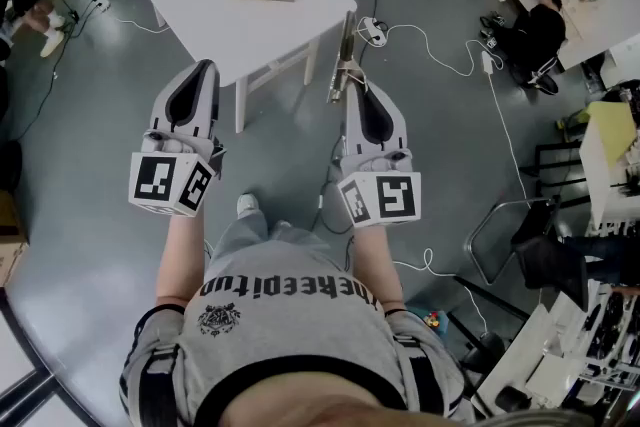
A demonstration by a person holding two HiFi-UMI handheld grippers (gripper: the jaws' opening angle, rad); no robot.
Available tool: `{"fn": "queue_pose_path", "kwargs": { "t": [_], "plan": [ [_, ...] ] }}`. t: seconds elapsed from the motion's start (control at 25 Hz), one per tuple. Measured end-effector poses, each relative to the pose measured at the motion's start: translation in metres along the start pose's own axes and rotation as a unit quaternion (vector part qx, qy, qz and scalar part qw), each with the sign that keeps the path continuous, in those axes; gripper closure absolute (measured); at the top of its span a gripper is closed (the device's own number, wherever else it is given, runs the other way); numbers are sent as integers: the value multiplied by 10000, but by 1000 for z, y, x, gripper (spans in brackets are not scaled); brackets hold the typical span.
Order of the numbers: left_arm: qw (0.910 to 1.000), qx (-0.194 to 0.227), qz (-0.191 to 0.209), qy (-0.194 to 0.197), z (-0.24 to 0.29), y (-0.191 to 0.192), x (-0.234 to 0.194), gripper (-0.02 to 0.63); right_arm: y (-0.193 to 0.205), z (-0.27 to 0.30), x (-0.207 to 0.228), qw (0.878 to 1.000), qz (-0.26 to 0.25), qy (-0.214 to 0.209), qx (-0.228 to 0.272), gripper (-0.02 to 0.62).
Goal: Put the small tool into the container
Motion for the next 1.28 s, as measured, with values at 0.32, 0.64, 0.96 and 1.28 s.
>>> {"fn": "queue_pose_path", "kwargs": {
  "t": [0.32,0.64,0.96,1.28],
  "plan": [
    [10000,-15,-24,90,8,-1,-8,592,0,14,-3,10000,11,62,32,578],
    [9999,43,-48,146,22,0,-29,592,6,36,-7,9999,3,117,34,578],
    [9993,184,3,316,51,-3,-65,592,11,73,-6,9992,172,331,130,580],
    [9985,211,-40,507,70,0,-88,592,19,94,-10,9982,201,526,214,580]
  ]
}}
Point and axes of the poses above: the fingertips, and each gripper's own axes: z forward along the fingers, x to its right, y out of its underside, the point moved 2 cm from there along -z, backward along the fingers, and after that the axes turned 1 degree about -z, right-handed, at the moved point
